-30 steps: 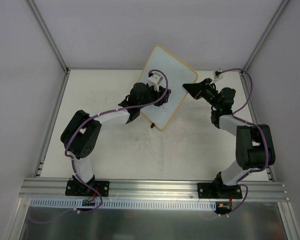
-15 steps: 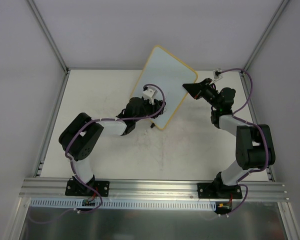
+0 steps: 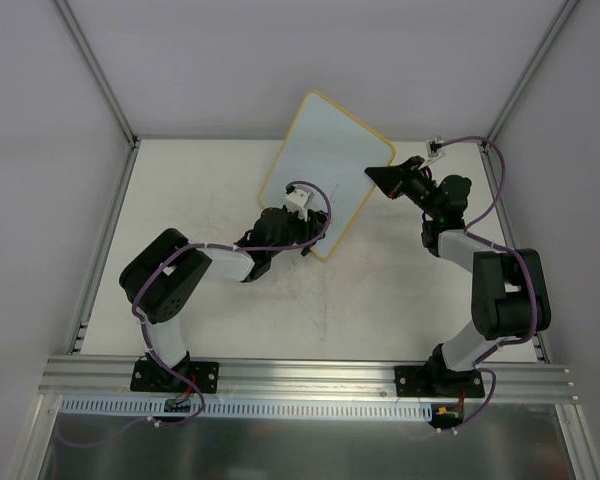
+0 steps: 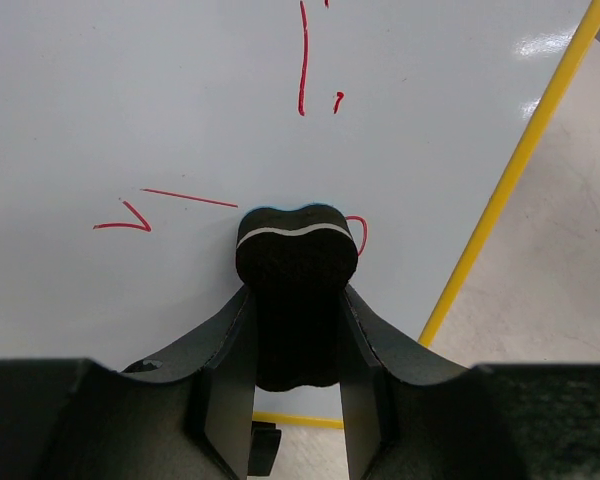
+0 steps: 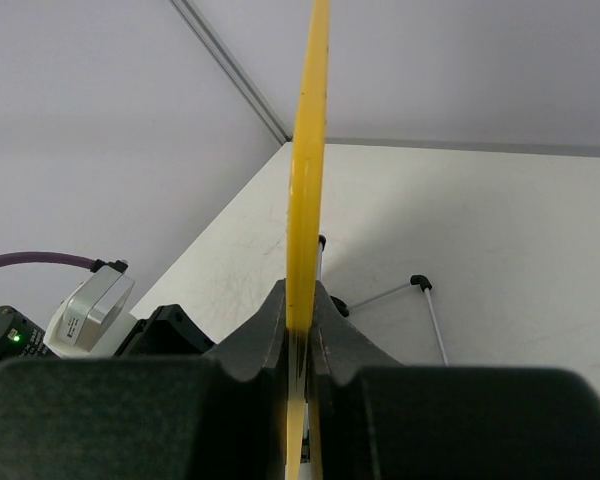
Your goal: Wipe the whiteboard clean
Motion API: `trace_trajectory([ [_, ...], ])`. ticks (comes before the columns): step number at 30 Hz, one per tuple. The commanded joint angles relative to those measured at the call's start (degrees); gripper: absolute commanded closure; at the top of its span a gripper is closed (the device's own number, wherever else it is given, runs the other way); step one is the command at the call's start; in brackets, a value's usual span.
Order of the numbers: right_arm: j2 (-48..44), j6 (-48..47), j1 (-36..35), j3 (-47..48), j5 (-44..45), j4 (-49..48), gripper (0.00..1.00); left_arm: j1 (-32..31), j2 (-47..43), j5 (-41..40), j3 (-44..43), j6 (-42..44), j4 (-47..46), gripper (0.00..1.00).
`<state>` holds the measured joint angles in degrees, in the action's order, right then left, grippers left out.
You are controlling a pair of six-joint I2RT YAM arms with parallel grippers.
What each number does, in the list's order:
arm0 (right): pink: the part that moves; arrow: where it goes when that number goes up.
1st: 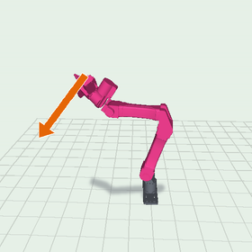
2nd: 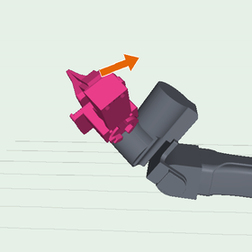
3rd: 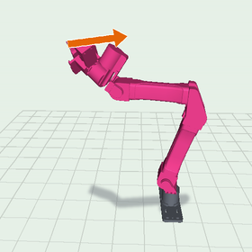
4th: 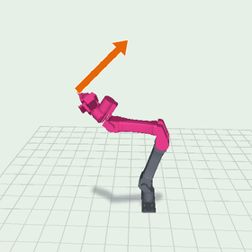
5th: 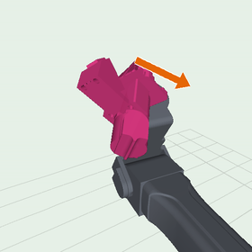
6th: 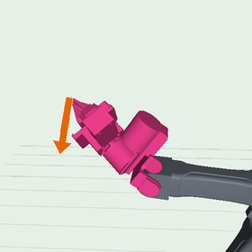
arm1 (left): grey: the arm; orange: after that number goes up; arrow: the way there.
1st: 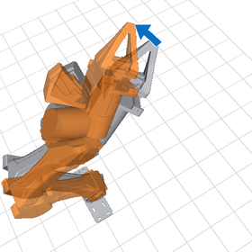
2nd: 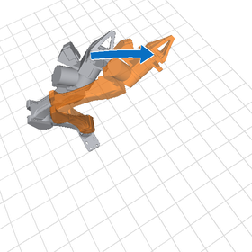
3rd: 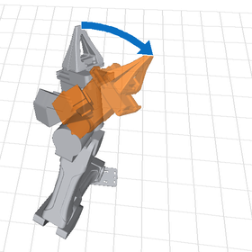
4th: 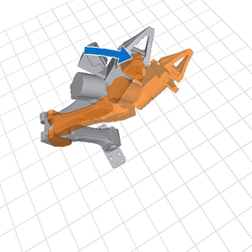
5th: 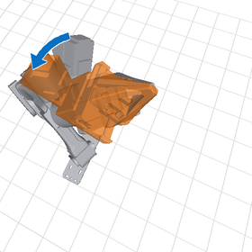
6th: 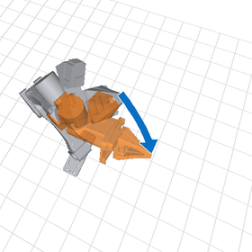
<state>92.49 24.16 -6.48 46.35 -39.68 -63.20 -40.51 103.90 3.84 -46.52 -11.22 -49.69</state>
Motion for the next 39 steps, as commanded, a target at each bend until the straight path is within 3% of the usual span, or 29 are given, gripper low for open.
trace_trajectory([
  [1,-1.52,-3.24,-3.98,0.59,-11.56,-1.49,1.0,-2.56,3.51,2.49,0.21,-1.43,10.05,1.0],
  [12,-1.61,-2.98,-4.07,0.59,-11.73,-1.49,1.0,-2.38,4.56,1.26,-12.71,2.52,15.85,1.0],
  [30,-1.35,-2.9,-4.33,0.67,-11.82,-1.49,1.0,3.07,3.68,6.44,-28.44,-0.47,21.65,1.0],
  [39,-1.08,-2.98,-4.5,0.76,-11.73,-1.49,1.0,4.92,5.79,6.98,-40.39,0.85,27.54,1.0],
])
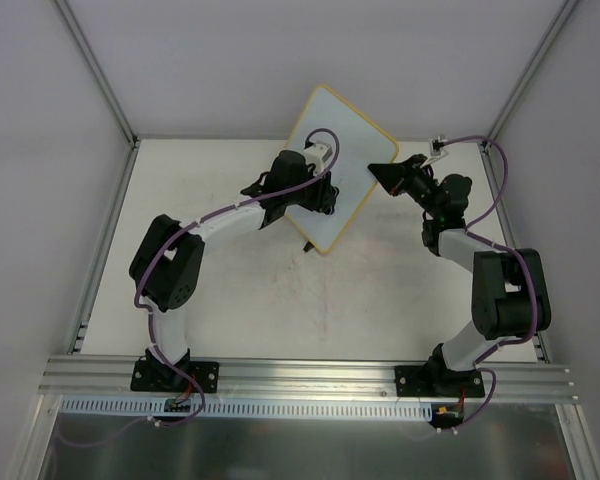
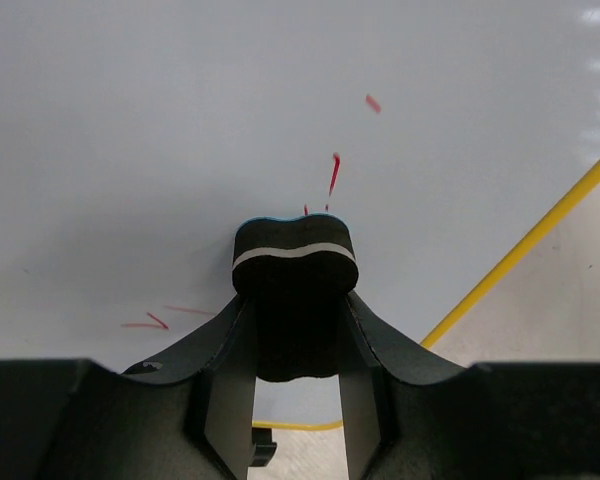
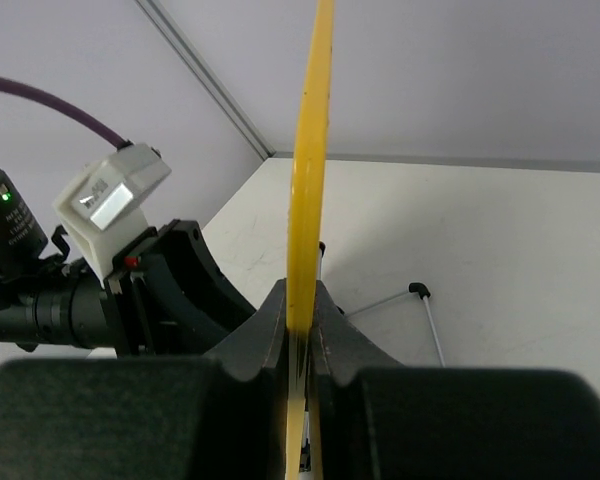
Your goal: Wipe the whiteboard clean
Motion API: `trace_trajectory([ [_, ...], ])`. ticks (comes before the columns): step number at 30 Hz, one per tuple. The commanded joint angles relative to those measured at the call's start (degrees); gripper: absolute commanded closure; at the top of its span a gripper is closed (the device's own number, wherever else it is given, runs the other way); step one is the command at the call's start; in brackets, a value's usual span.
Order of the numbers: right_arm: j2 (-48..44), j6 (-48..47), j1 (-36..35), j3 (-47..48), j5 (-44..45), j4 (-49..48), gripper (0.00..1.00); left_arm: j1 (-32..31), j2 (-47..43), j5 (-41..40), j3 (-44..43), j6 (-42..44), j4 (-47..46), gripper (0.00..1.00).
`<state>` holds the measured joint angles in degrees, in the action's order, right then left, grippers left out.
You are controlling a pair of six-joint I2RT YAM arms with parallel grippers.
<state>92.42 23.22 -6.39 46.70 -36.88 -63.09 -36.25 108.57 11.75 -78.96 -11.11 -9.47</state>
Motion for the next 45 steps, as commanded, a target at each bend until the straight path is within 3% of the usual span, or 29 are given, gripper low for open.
trace_trajectory([
  [1,-1.02,-2.04,-4.51,0.41,-14.62,-1.6,1.0,0.74,1.81,-1.02,-10.05,1.0,-12.15,1.0],
  [13,-0.58,-2.13,-4.86,0.59,-14.71,-1.6,1.0,1.36,10.86,0.38,-31.67,5.84,-0.82,1.0],
  [18,-0.49,-2.3,-4.86,0.59,-14.62,-1.42,1.0,1.36,10.87,1.87,-33.63,5.49,0.16,1.0],
  [24,-0.4,-2.31,-4.94,0.59,-14.53,-1.25,1.0,0.66,8.68,2.23,-28.28,4.79,-1.67,1.0],
  [31,-0.14,-2.31,-4.94,0.85,-14.45,-1.07,1.0,-1.19,1.91,-0.32,-10.63,3.47,-10.99,1.0],
  [45,-0.49,-2.04,-4.86,0.68,-14.62,-1.16,1.0,-3.13,-4.07,-6.91,11.36,0.66,-20.05,1.0],
])
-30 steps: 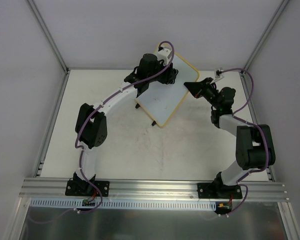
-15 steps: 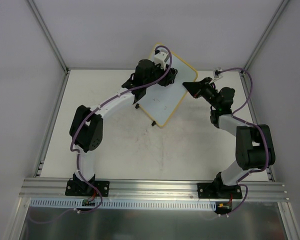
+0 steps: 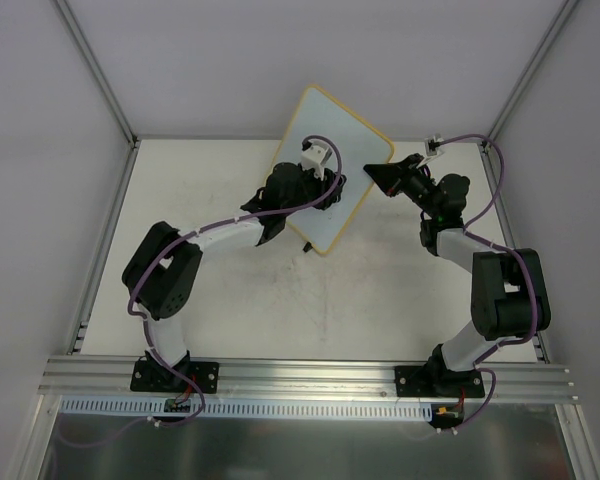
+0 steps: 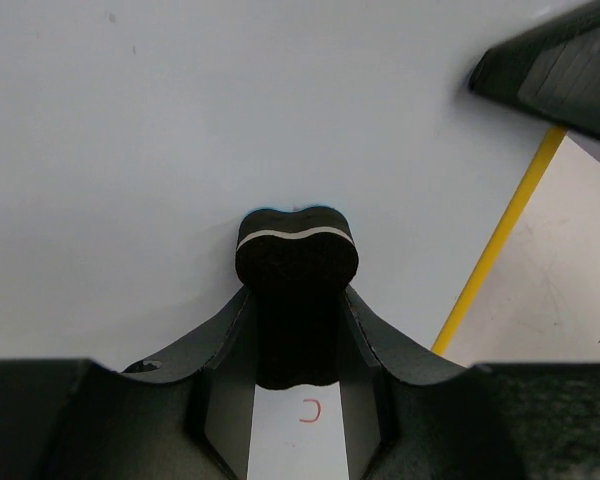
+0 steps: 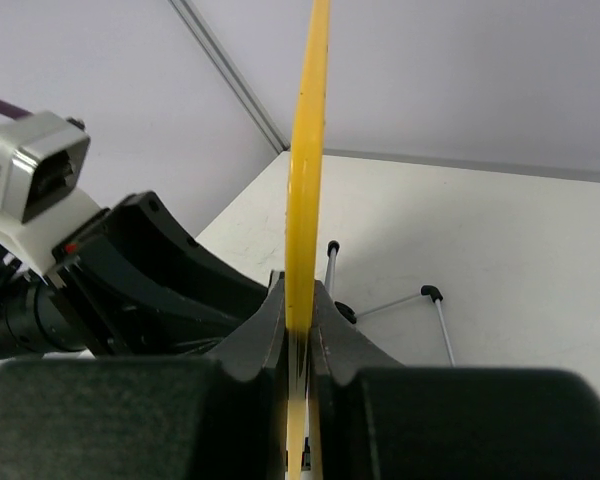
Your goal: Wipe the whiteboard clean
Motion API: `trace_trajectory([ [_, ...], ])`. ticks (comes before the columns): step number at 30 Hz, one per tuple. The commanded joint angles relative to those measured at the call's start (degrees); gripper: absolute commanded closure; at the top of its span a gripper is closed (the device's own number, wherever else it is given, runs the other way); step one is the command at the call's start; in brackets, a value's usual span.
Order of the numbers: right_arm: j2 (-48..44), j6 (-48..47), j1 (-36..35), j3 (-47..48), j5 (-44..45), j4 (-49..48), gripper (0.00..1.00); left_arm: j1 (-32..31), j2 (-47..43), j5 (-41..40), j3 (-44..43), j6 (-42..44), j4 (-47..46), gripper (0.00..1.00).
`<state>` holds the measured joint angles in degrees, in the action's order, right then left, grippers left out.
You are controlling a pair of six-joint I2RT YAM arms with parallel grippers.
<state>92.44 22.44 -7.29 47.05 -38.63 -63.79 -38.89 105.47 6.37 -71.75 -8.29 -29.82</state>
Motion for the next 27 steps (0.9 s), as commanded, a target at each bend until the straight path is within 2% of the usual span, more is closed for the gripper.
trace_trajectory([
  [1,-0.6,-1.25,-3.96,0.41,-12.78,-0.46,1.0,-0.48,-1.14,-1.62,6.42,-2.51,-0.84,1.0],
  [10,-0.95,-1.08,-3.96,0.33,-12.78,-0.46,1.0,-0.48,0.61,-0.75,17.15,-6.73,-6.91,1.0],
  [15,-1.04,-0.99,-4.05,0.41,-12.78,-0.46,1.0,-0.57,1.32,-1.97,17.34,-5.95,-6.75,1.0],
  [27,-1.04,-0.99,-4.14,0.33,-12.96,-0.46,1.0,1.01,0.96,-4.0,-6.02,0.38,9.69,1.0],
])
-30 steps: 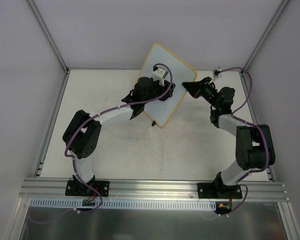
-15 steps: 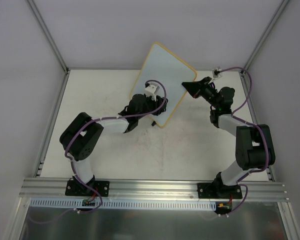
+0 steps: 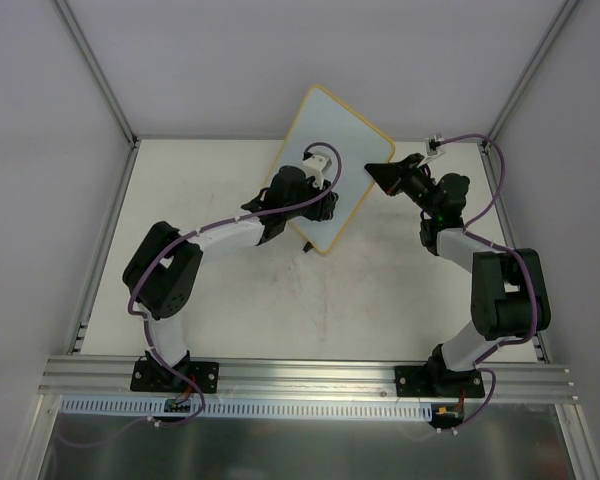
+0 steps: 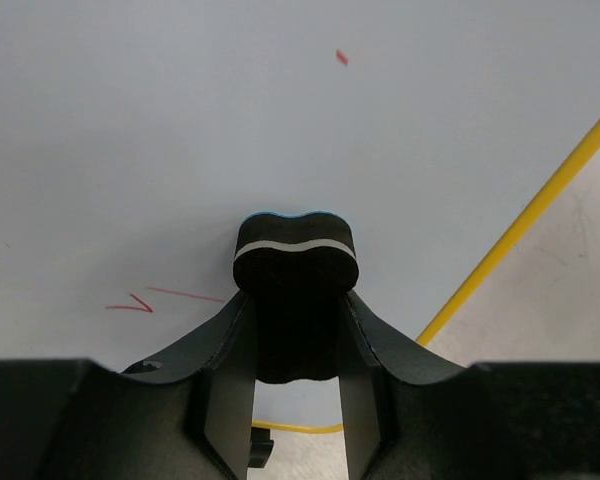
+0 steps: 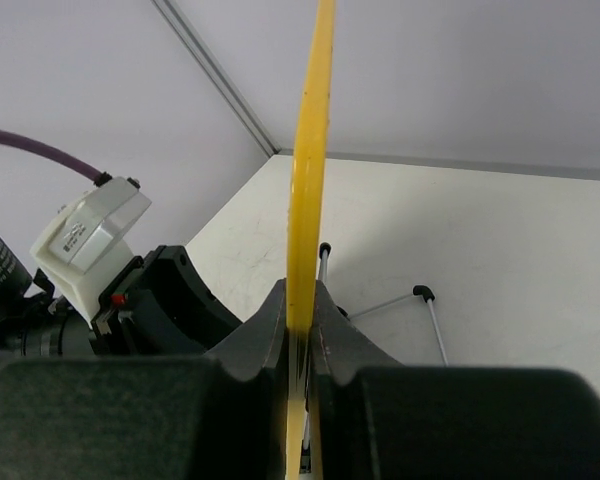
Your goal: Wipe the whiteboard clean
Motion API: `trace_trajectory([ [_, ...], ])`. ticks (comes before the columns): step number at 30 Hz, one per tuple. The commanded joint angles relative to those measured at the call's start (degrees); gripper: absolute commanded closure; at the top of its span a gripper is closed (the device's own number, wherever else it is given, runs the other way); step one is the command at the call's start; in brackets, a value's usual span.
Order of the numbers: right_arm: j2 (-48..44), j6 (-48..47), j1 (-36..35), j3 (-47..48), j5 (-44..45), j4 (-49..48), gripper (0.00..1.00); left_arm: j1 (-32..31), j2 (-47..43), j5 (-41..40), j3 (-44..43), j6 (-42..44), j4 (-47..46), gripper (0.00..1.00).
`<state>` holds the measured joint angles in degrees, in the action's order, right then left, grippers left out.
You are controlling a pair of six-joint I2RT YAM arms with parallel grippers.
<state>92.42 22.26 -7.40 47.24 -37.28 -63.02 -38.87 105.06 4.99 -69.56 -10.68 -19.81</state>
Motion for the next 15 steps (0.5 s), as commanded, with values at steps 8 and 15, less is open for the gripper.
trace_trajectory([
  [8,-0.84,-0.82,-4.2,0.22,-14.4,-1.22,1.0,4.06,4.45,0.62,-23.85,3.65,5.92,1.0],
  [15,-0.66,-0.82,-4.29,0.39,-14.32,-1.22,1.0,5.83,7.18,5.36,-29.4,1.98,7.42,1.0],
])
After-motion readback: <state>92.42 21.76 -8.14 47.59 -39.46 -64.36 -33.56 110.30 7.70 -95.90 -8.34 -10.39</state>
